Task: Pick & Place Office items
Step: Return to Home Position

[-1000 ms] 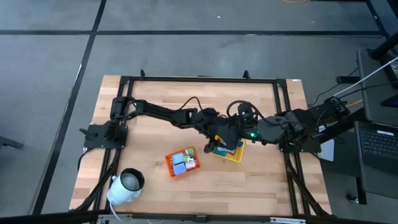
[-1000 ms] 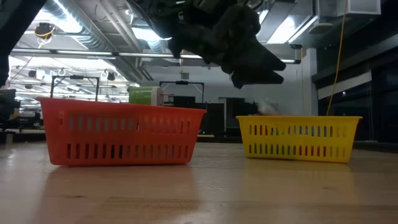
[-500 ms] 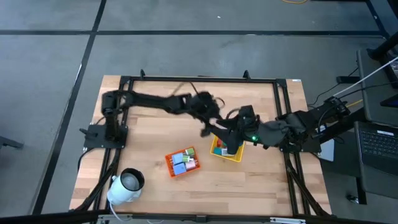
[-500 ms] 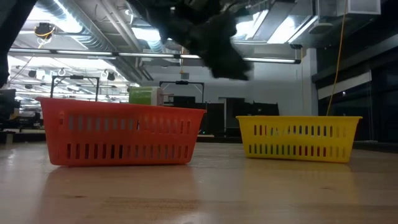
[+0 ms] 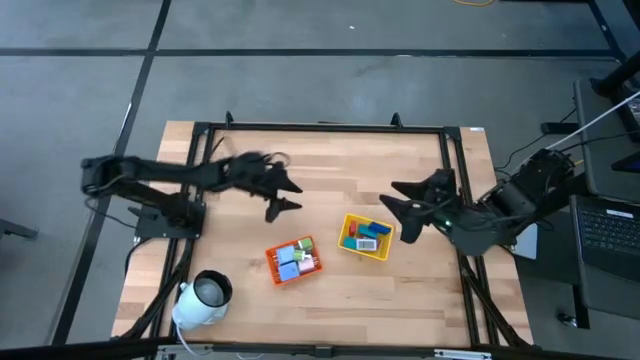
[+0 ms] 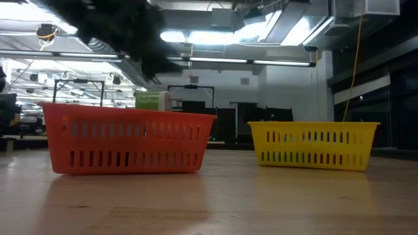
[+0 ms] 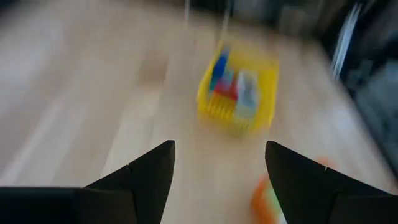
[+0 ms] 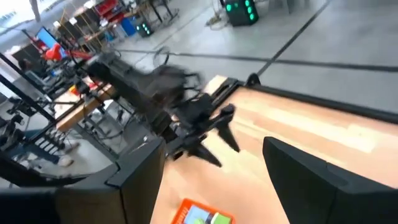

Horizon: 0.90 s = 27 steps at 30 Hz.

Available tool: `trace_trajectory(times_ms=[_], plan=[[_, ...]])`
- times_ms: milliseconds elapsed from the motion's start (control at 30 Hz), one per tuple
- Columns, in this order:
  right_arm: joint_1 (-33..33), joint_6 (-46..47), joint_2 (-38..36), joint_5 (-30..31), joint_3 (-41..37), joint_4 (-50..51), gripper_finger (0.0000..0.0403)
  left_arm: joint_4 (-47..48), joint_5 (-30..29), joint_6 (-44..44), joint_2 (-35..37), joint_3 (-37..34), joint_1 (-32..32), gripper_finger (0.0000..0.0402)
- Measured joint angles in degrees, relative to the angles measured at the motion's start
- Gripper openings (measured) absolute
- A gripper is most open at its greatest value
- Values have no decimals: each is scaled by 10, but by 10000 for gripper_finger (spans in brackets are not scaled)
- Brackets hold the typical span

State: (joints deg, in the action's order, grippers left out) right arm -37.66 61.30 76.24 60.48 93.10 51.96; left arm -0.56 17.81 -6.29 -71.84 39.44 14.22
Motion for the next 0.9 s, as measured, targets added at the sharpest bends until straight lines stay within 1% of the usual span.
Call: trace_trajectory(times_ms=[67, 100, 133, 167, 200, 267, 333, 400, 500, 567, 633, 733, 800, 900], plan=[[-9, -2, -2, 20, 0, 1, 276, -145, -68, -46, 41, -62, -36, 244], [-13, -2, -2, 29, 0, 1, 276, -197, -101, -54, 54, -84, -48, 243], [-16, -3, -2, 36, 0, 3, 276, -225, -129, -57, 65, -97, -52, 242], [-18, -2, -2, 41, 0, 7, 276, -228, -147, -56, 73, -101, -48, 242], [-19, -2, -2, 44, 0, 11, 276, -222, -152, -50, 80, -101, -39, 242], [-19, 4, -2, 47, 0, 15, 276, -186, -138, -49, 103, -102, -17, 242], [-19, 11, -3, 46, 0, 20, 276, -175, -118, -50, 127, -109, -4, 242], [-19, 13, -5, 47, 0, 22, 276, -196, -122, -53, 162, -136, -2, 242], [-20, 14, -11, 45, 0, 25, 276, -256, -164, -70, 228, -199, -3, 242], [-19, 15, -15, 44, 0, 25, 276, -294, -191, -75, 271, -233, -7, 242], [-19, 14, -18, 43, 0, 25, 276, -295, -205, -78, 308, -257, -11, 242], [-20, 10, -23, 44, 0, 25, 276, -290, -211, -77, 355, -271, -29, 242], [-20, 3, -24, 45, 0, 26, 276, -258, -214, -68, 392, -276, -49, 242], [-24, -5, -27, 46, 0, 32, 276, -223, -244, -49, 445, -295, -79, 242]])
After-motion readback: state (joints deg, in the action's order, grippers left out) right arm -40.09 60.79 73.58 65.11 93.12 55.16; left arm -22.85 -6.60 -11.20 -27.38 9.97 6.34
